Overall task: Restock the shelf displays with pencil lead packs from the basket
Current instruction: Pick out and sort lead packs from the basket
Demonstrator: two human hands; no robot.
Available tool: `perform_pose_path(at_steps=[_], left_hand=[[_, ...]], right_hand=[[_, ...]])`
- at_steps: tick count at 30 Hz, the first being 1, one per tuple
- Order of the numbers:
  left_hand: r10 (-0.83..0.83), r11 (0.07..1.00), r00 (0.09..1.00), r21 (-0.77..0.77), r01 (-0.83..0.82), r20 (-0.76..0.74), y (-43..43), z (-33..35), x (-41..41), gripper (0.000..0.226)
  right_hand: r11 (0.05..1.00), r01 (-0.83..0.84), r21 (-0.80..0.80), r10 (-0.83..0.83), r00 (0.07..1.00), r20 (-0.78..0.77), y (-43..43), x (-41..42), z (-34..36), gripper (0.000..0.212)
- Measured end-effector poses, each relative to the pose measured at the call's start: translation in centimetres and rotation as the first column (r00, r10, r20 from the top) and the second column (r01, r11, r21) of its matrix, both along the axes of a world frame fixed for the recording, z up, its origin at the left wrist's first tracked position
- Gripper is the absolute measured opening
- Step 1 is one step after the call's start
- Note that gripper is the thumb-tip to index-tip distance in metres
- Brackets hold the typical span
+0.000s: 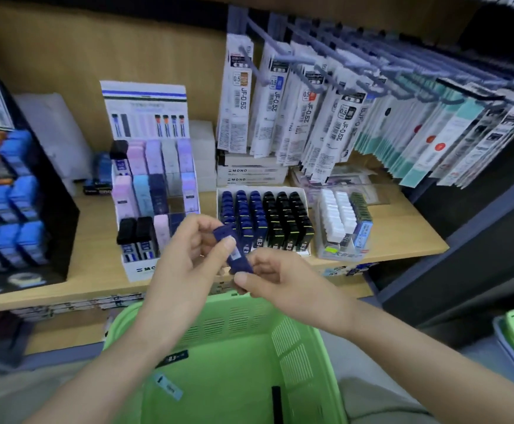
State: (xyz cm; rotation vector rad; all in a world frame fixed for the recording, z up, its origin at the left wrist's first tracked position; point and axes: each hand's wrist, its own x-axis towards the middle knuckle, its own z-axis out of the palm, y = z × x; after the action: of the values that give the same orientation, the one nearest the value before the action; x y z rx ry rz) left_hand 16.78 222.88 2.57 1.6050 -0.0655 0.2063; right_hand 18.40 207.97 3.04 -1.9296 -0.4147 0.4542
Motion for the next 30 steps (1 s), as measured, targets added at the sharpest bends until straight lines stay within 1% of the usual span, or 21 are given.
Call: perform_pose_path(at_steps=[2, 5, 6, 9, 11, 13, 15, 18, 19, 21, 24, 26, 27, 28, 30], left_hand=[[-0.018, 1.0, 0.999, 0.015, 0.017, 0.037, 1.6, 0.3, -0.1, 0.02], [-0.036, 0.999, 0.997, 0.03, 0.034, 0.064, 4.1, 0.6, -0.2, 0.029], [-0.037, 0.998, 0.997, 0.058, 0.033, 0.068, 5.0, 0.6, -0.2, 0.028], [0.006, 0.976, 0.999, 0.218, -0.017, 0.05, 7.4, 0.1, 0.5, 0.022], [0.039, 0.954, 0.999, 0.295, -0.048, 0.037, 8.8, -0.5, 1.1, 0.023], [0.048, 0.939, 0.999, 0.341, -0.051, 0.019, 10.0, -1.1, 1.7, 0.019], [0.047, 0.904, 0.998, 0.424, -0.057, 0.033, 10.9, -1.8, 2.3, 0.017], [0.001, 0.787, 0.996, 0.614, -0.054, 0.086, 11.6, -2.6, 3.1, 0.024], [-0.019, 0.739, 0.996, 0.673, -0.041, 0.082, 11.7, -2.9, 3.2, 0.028], [-0.05, 0.65, 0.997, 0.76, -0.013, 0.059, 11.8, -3.4, 3.4, 0.035], [-0.091, 0.575, 0.994, 0.818, 0.001, 0.063, 12.0, -4.0, 3.5, 0.038], [-0.104, 0.557, 0.992, 0.831, -0.007, 0.078, 12.2, -4.1, 3.6, 0.038], [-0.101, 0.559, 0.992, 0.829, -0.008, 0.078, 12.3, -4.1, 3.6, 0.039], [-0.098, 0.561, 0.992, 0.828, -0.011, 0.08, 12.3, -4.2, 3.6, 0.039], [-0.098, 0.555, 0.991, 0.832, -0.017, 0.086, 12.5, -4.4, 3.7, 0.038]], right_hand=[[0.999, -0.021, 0.032, 0.023, 0.999, -0.042, 1.7, 0.0, 0.6, 0.018], [0.999, -0.034, 0.038, 0.033, 0.999, 0.015, 4.0, 0.2, 1.2, 0.02], [0.999, -0.028, 0.036, 0.026, 0.999, 0.035, 4.7, 0.3, 1.3, 0.018], [1.0, 0.022, -0.002, -0.022, 0.993, 0.114, 6.4, 1.0, 1.3, 0.013], [0.996, 0.089, 0.013, -0.09, 0.986, 0.138, 7.2, 1.9, 1.3, 0.016], [0.987, 0.159, 0.004, -0.157, 0.973, 0.17, 7.7, 2.9, 1.5, 0.018], [0.978, 0.208, -0.022, -0.2, 0.961, 0.191, 8.0, 4.0, 1.5, 0.014], [0.968, 0.243, -0.064, -0.231, 0.961, 0.153, 8.4, 5.4, 1.1, 0.003], [0.967, 0.235, -0.097, -0.218, 0.963, 0.156, 8.5, 5.8, 1.0, 0.006], [0.961, 0.197, -0.193, -0.155, 0.964, 0.215, 8.5, 6.3, 0.7, 0.006], [0.906, 0.186, -0.381, -0.018, 0.915, 0.403, 8.1, 6.9, 0.5, 0.013], [0.859, 0.17, -0.483, 0.113, 0.857, 0.502, 7.9, 7.0, 0.4, 0.012], [0.843, 0.152, -0.516, 0.17, 0.835, 0.523, 8.0, 7.0, 0.3, 0.01], [0.826, 0.133, -0.548, 0.215, 0.824, 0.524, 8.1, 7.0, 0.1, 0.01], [0.787, 0.112, -0.606, 0.257, 0.834, 0.489, 8.5, 7.0, -0.3, 0.014]])
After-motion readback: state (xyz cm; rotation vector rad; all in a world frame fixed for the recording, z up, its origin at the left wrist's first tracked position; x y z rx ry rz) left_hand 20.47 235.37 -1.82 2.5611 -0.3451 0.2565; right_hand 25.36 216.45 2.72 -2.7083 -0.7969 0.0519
